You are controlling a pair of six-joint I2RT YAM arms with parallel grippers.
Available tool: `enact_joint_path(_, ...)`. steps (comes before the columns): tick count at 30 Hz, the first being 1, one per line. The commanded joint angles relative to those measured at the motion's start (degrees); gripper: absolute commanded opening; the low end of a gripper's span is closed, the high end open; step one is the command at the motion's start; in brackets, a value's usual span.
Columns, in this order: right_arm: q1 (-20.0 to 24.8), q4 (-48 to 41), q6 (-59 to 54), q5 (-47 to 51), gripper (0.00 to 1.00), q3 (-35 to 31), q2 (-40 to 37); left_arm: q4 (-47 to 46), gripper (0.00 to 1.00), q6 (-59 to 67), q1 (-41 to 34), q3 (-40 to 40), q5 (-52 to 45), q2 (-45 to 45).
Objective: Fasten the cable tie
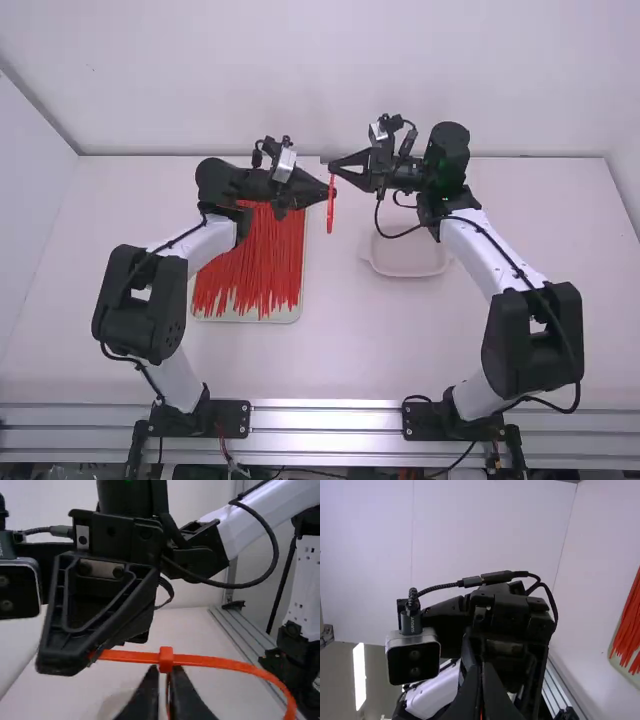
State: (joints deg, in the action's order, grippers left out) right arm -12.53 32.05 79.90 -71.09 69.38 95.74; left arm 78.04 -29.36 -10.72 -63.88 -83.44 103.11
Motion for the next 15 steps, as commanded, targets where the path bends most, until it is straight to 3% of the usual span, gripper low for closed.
enact_joint_path(1, -0.26, 0.26, -0.44, -0.68, 0.00, 1.81, 0.59, 0.44, 0.02, -1.29, -0.26, 0.11, 0.55, -0.44)
enact_joint_path(15, 0.52, 5.18, 4.28, 2.14, 0.00, 1.97, 0.59, -2.99, 0.02, -0.90, -0.98, 0.20, 0.39, -0.44)
